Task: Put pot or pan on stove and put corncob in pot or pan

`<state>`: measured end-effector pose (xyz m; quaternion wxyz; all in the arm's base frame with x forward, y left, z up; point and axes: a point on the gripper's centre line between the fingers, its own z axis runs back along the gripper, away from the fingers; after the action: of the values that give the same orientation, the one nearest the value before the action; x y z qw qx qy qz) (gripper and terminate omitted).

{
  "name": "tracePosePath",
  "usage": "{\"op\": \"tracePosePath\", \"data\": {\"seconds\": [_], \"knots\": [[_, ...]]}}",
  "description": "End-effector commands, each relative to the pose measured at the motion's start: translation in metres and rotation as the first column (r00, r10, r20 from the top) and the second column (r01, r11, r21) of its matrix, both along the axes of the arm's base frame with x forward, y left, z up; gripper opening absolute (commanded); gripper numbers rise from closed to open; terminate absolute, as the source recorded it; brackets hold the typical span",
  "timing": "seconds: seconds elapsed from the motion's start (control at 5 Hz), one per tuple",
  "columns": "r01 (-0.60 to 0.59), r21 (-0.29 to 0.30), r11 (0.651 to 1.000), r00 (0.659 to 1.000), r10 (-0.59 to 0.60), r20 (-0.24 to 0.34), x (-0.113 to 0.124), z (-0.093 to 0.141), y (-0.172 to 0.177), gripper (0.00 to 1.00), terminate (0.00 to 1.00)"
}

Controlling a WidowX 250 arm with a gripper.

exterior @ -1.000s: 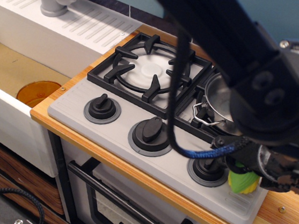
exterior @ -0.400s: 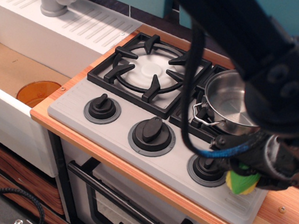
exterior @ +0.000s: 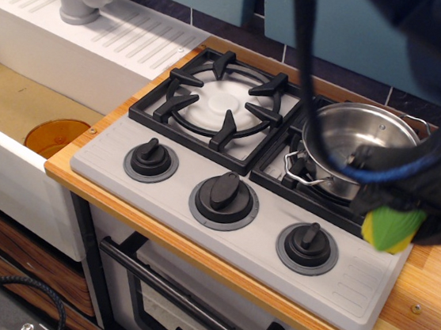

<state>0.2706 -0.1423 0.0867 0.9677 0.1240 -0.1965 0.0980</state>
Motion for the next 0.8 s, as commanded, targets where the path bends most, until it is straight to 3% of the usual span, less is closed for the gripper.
{"op": "tracePosePath", "data": {"seconds": [0.0,0.4,0.6], "knots": [[0.021,-0.053,0.998,0.998,-0.017,0.068,0.051,0.033,0.015,0.00,0.00],[0.078,-0.080,0.994,0.990,-0.068,0.124,0.084,0.011,0.035,0.00,0.00],[0.100,-0.084,0.991,0.985,-0.087,0.151,0.086,0.002,0.035,0.00,0.00]]}}
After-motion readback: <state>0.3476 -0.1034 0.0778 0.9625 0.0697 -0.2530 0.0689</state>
